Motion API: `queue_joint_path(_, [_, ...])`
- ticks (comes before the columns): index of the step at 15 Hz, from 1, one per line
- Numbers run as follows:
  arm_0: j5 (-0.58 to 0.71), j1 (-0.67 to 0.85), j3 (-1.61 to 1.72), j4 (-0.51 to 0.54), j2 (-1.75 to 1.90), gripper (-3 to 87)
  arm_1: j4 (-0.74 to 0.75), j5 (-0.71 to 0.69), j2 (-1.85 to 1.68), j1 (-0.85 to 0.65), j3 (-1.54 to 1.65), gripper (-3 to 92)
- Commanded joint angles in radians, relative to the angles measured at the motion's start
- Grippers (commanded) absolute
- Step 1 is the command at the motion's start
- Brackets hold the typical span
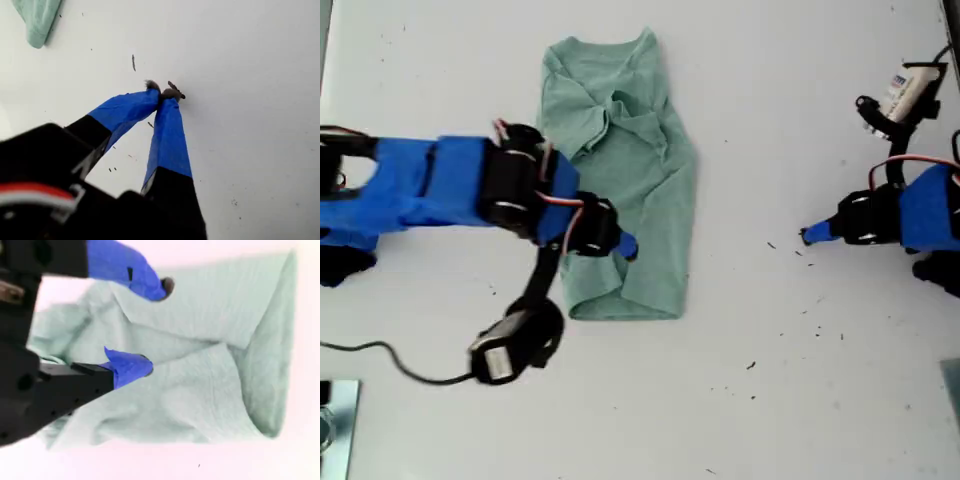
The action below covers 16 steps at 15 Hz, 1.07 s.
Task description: Fold t shirt
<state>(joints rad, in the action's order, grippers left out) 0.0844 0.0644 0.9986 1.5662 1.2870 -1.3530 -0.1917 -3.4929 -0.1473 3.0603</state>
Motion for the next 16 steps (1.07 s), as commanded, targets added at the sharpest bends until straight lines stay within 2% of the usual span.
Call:
queue_joint_path(1, [-0.054, -0.035, 0.267, 0.003, 0.535, 17.0, 0.006, 0.008, -0.009, -0.002, 0.041, 1.9])
queue_joint_path(2, [-0.080, -0.040, 0.474, -0.014, 0.703, 16.4, 0.006, 0.006, -0.009, -0.006, 0.041, 1.9])
queue_joint_path(3, [-0.143, -0.055, 0.785, -0.098, 0.890, 13.8, 0.006, 0.006, -0.009, -0.009, 0.041, 1.9])
queue_joint_path(4, [-0.198, -0.081, 1.141, -0.273, 1.097, 4.0, 0.006, 0.005, -0.009, -0.012, 0.041, 1.9])
queue_joint_path(5, [-0.265, -0.117, 1.448, -0.440, 1.290, -0.1, 0.006, -0.002, -0.009, -0.015, 0.041, 1.9])
queue_joint_path(7, [-0.397, -0.175, 1.913, -0.609, 1.695, -0.2, 0.006, -0.005, -0.009, -0.020, 0.041, 1.9])
queue_joint_path(8, [-0.440, -0.201, 2.060, -0.592, 1.911, -0.2, 0.006, -0.003, -0.009, -0.021, 0.041, 1.9])
queue_joint_path(9, [-0.413, -0.201, 2.115, -0.571, 2.019, -0.2, 0.006, -0.003, -0.009, -0.023, 0.041, 1.9])
queue_joint_path(12, [-0.423, -0.189, 2.141, -0.650, 1.888, -0.2, 0.005, -0.018, -0.008, -0.035, 0.041, 1.9])
queue_joint_path(14, [-0.436, -0.184, 2.212, -0.687, 1.947, -0.2, 0.005, -0.018, -0.005, -0.035, 0.041, 1.9])
queue_joint_path(16, [-0.465, -0.186, 2.230, -0.683, 2.008, -0.2, 0.005, 0.008, -0.005, -0.018, 0.041, 1.9])
